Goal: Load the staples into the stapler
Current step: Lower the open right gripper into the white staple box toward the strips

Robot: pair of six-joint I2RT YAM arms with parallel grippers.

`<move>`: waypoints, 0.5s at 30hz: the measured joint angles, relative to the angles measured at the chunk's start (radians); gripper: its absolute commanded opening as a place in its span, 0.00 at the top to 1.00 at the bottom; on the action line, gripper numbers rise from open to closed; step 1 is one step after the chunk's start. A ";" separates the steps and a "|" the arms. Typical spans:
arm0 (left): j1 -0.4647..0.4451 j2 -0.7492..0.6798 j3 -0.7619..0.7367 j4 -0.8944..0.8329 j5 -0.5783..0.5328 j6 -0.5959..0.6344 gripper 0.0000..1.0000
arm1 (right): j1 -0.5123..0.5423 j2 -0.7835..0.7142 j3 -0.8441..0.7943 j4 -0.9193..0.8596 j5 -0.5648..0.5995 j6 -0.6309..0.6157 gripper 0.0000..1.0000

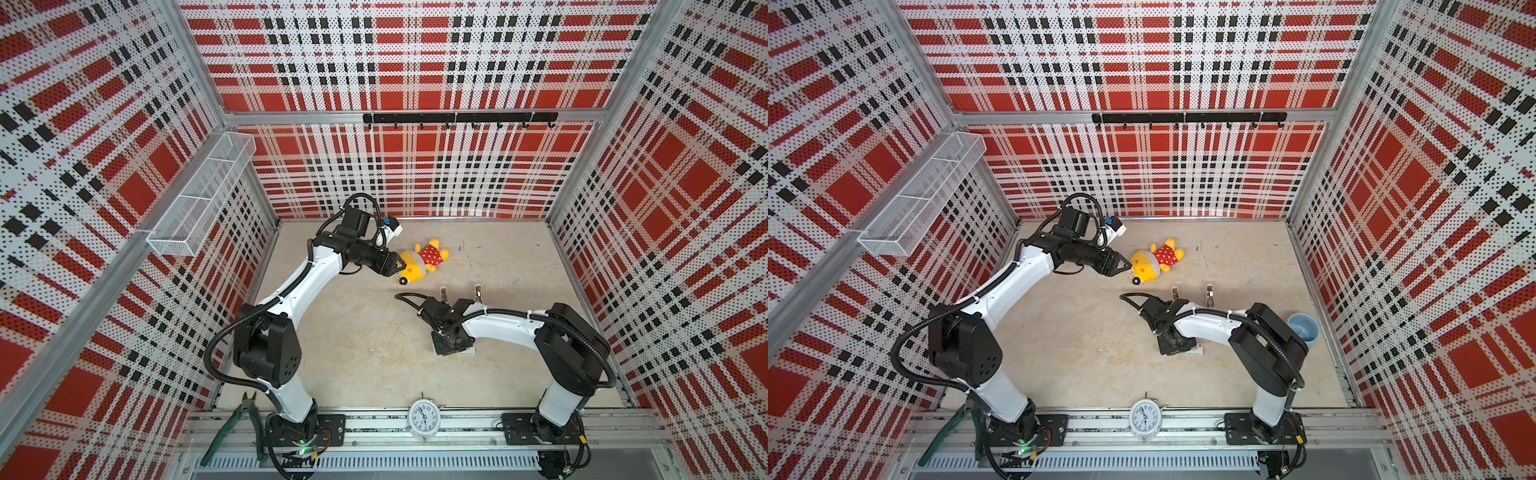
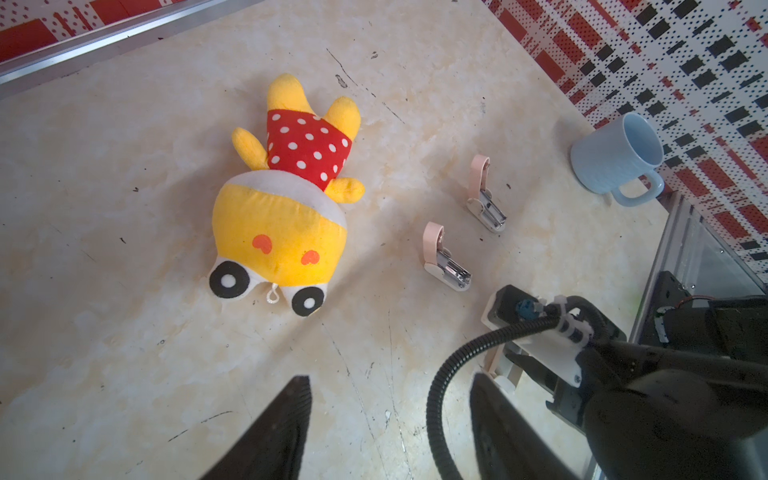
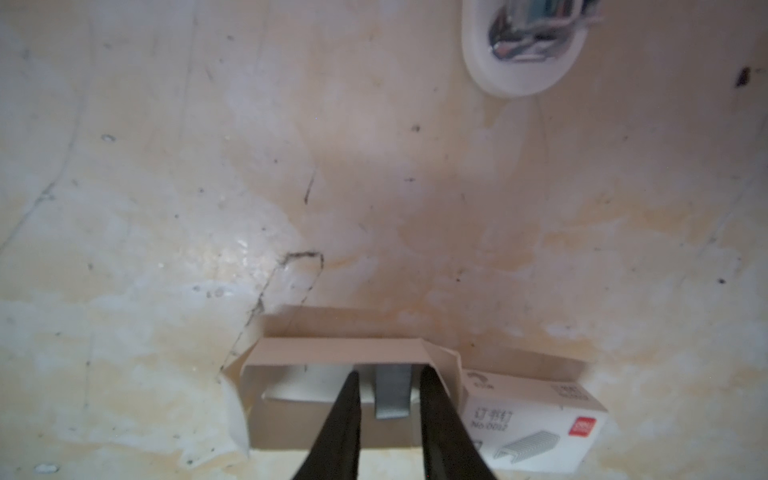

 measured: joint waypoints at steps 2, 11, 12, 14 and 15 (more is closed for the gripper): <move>0.000 0.000 0.000 0.000 0.000 0.000 0.36 | 0.000 0.000 0.000 0.001 0.000 0.000 0.75; 0.000 0.000 0.000 0.002 0.000 0.000 0.36 | 0.001 0.001 0.000 0.008 -0.011 0.000 0.77; 0.000 0.000 -0.001 0.002 0.000 0.000 0.36 | 0.001 0.001 0.000 0.008 -0.012 0.000 0.77; 0.000 0.000 -0.001 0.002 0.000 0.000 0.36 | 0.001 0.001 0.000 0.008 -0.012 0.000 0.77; 0.000 0.000 -0.001 0.002 0.000 0.000 0.36 | 0.001 0.001 0.000 0.009 -0.013 0.000 0.77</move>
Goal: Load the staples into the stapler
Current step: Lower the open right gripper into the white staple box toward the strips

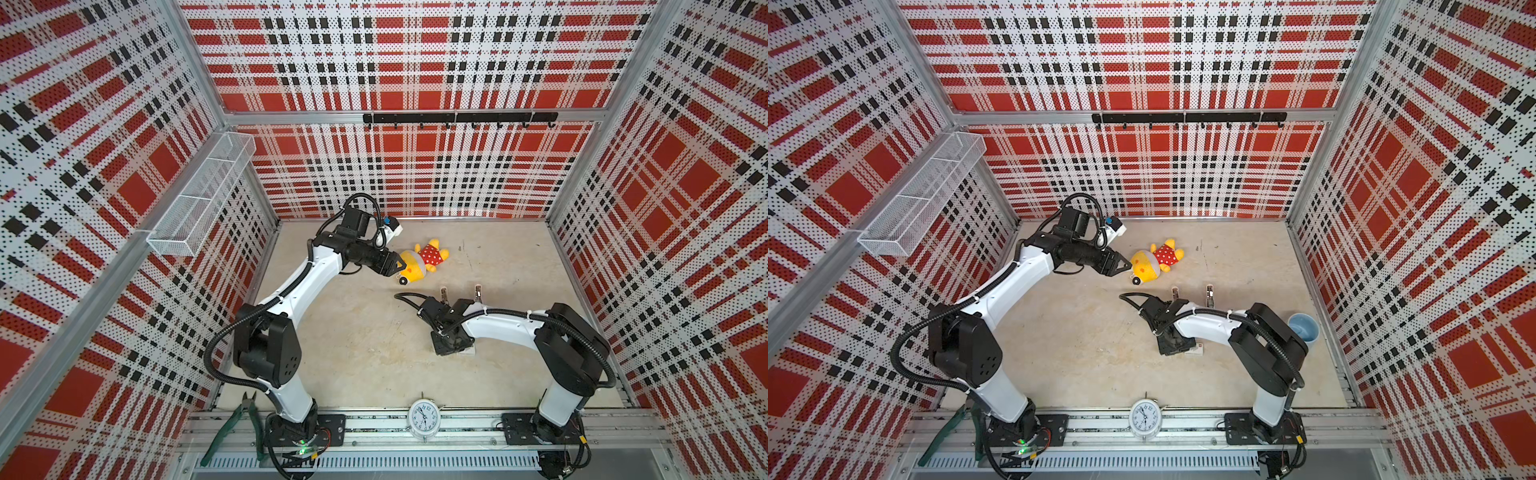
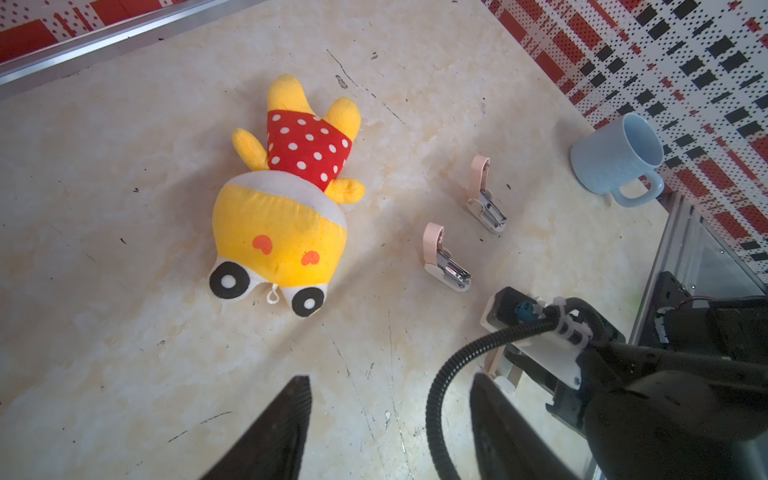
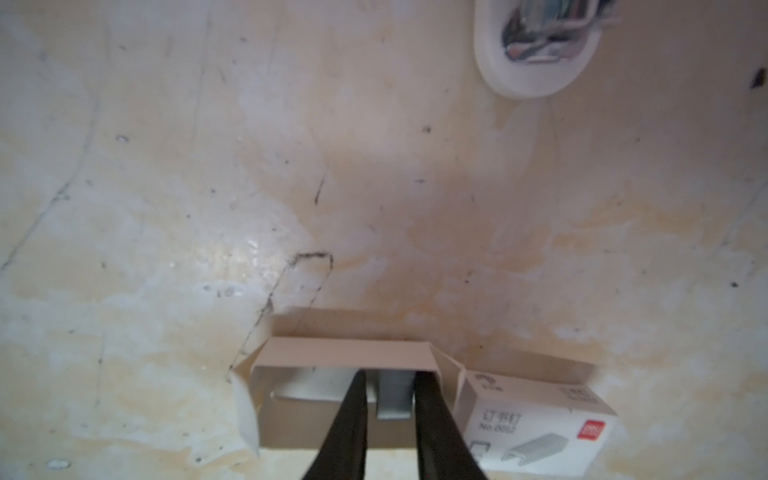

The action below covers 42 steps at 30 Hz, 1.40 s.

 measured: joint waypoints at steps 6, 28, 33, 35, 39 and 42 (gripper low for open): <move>0.000 0.000 0.000 0.002 0.000 0.000 0.36 | 0.000 0.011 0.012 -0.006 -0.002 -0.005 0.80; 0.000 0.000 -0.001 0.003 0.002 0.000 0.36 | 0.000 0.028 0.035 0.013 -0.001 -0.012 0.77; 0.000 0.000 -0.001 0.003 0.003 -0.001 0.36 | 0.000 0.031 0.037 0.018 -0.002 -0.014 0.79; 0.000 0.000 -0.001 0.003 0.003 -0.001 0.36 | 0.000 0.031 0.037 0.020 -0.005 -0.016 0.81; 0.000 0.000 -0.001 0.003 0.004 -0.001 0.36 | -0.002 0.031 0.037 0.027 -0.007 -0.017 0.85; 0.000 0.000 -0.001 0.003 0.004 -0.002 0.36 | -0.004 0.031 0.037 0.034 -0.008 -0.018 0.87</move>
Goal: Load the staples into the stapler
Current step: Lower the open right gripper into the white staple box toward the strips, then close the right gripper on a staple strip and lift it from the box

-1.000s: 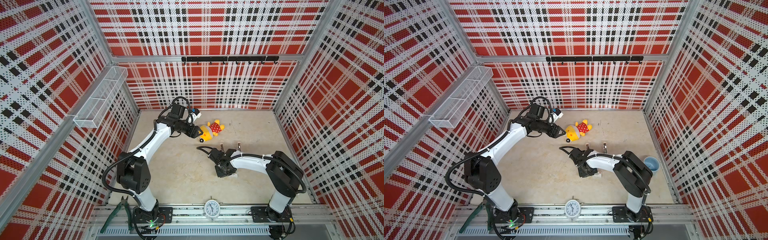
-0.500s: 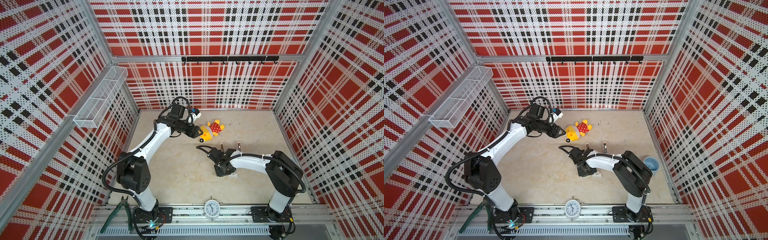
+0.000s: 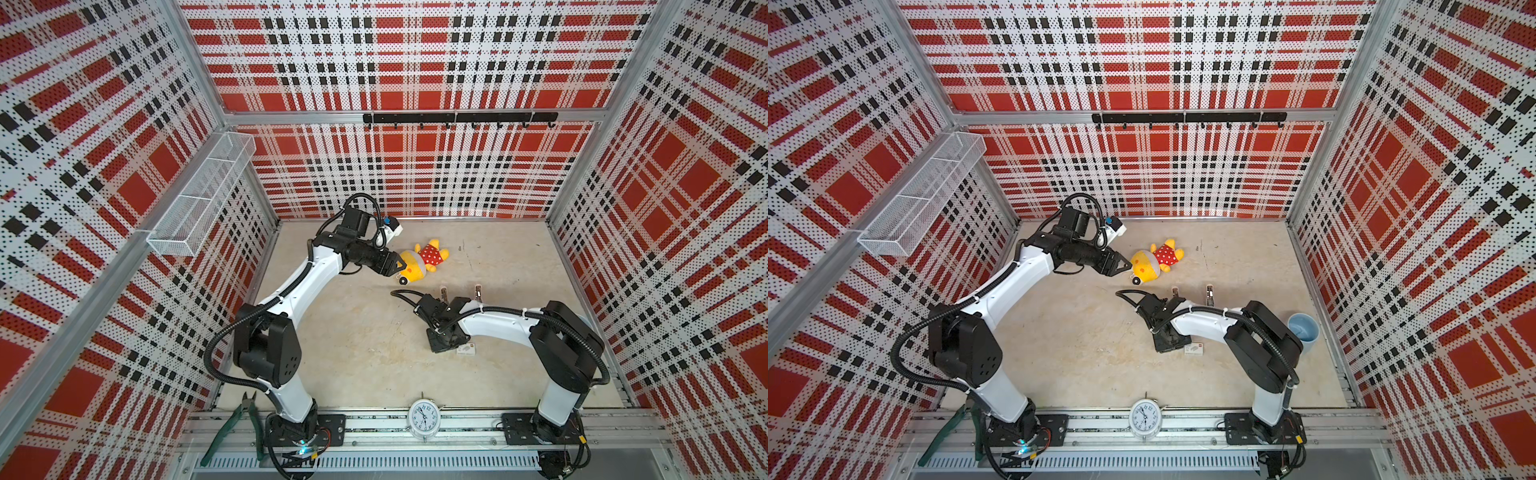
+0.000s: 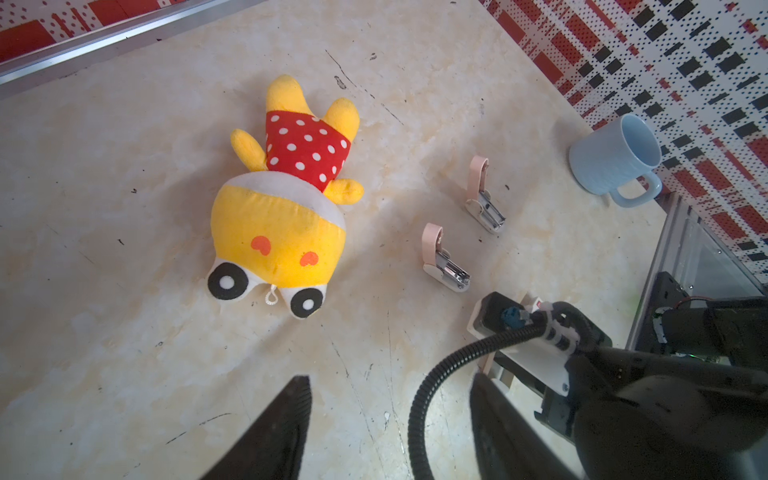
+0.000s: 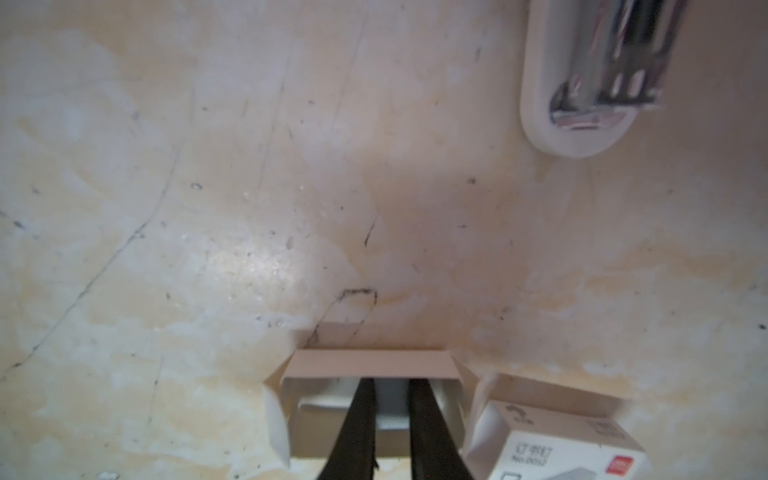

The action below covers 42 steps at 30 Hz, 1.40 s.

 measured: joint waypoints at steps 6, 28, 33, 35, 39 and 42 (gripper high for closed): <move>0.000 0.000 0.000 0.000 0.000 -0.002 0.36 | 0.000 0.000 0.000 0.013 0.000 0.000 0.90; 0.008 0.000 0.002 -0.001 0.003 -0.008 0.36 | -0.001 -0.062 0.000 0.025 0.013 -0.029 0.93; 0.047 0.000 0.022 -0.007 0.019 -0.026 0.36 | -0.002 -0.068 0.000 0.025 0.013 -0.043 0.93; 0.065 0.000 0.035 -0.008 0.022 -0.029 0.36 | -0.006 -0.072 0.000 0.025 0.013 -0.047 0.92; 0.088 0.000 0.056 -0.008 0.022 -0.032 0.36 | -0.021 -0.100 0.000 0.028 0.010 -0.057 0.92; 0.094 0.000 0.064 -0.009 0.022 -0.032 0.36 | -0.045 -0.121 0.003 0.036 0.006 -0.068 0.91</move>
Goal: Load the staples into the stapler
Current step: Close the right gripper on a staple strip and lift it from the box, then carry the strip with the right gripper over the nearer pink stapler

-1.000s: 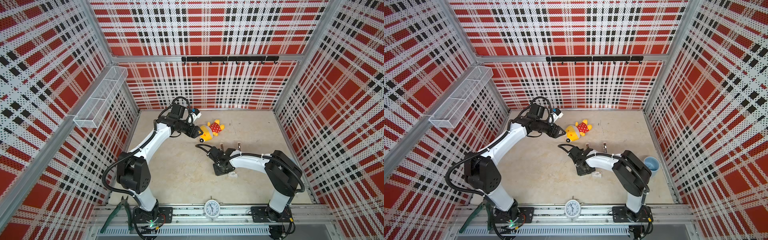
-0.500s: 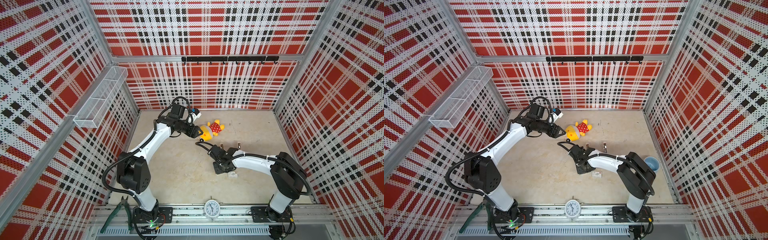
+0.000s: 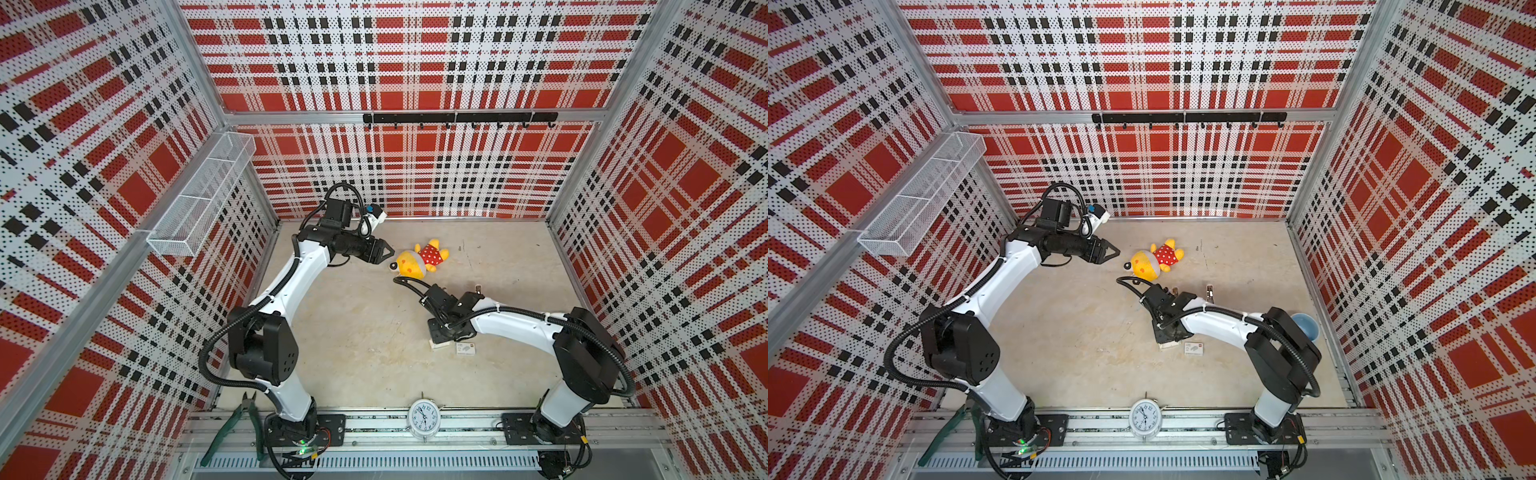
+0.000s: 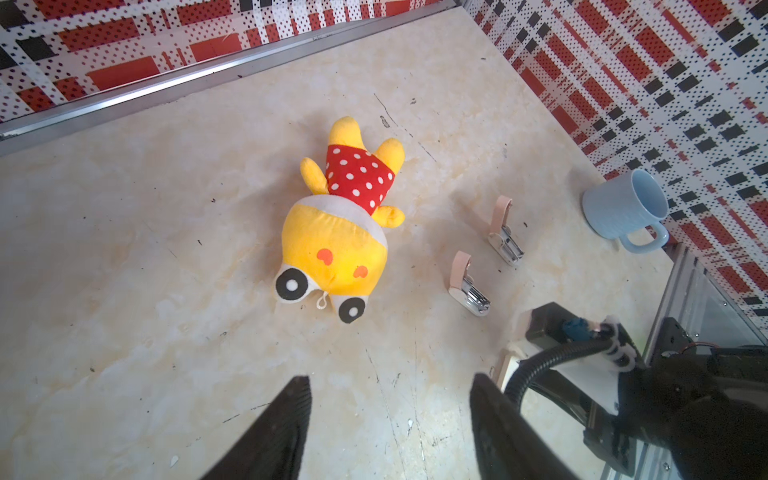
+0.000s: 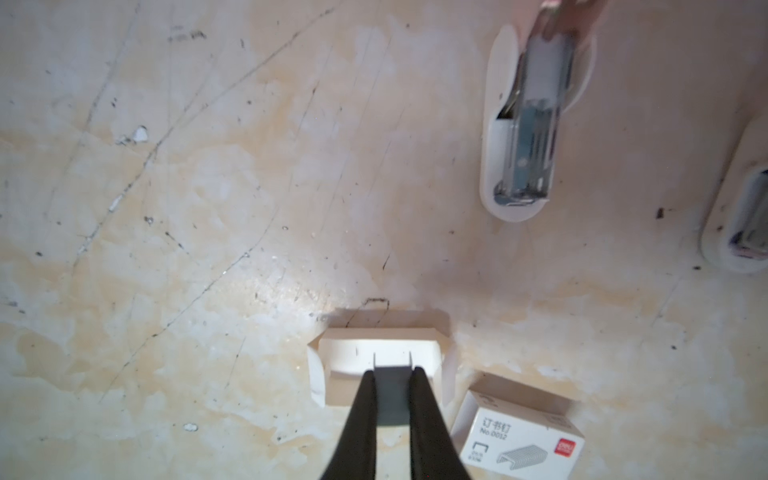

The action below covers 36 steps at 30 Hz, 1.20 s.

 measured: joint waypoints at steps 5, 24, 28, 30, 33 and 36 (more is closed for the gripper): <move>0.000 0.000 0.000 -0.004 0.000 0.000 0.36 | -0.048 -0.021 0.016 0.018 -0.002 -0.023 0.90; 0.000 0.000 0.048 -0.048 -0.033 0.011 0.35 | -0.160 -0.030 0.030 0.240 0.029 -0.138 0.87; 0.000 0.000 0.071 -0.066 -0.045 0.013 0.36 | -0.169 -0.027 0.012 0.286 0.033 -0.147 0.87; 0.000 0.000 0.079 -0.068 -0.048 0.013 0.35 | -0.171 -0.022 0.008 0.298 0.037 -0.155 0.87; 0.000 0.000 0.090 -0.077 -0.053 0.013 0.35 | -0.174 -0.014 0.003 0.314 0.044 -0.164 0.87; 0.000 0.000 0.098 -0.086 -0.060 0.013 0.35 | -0.176 -0.007 -0.005 0.322 0.054 -0.174 0.87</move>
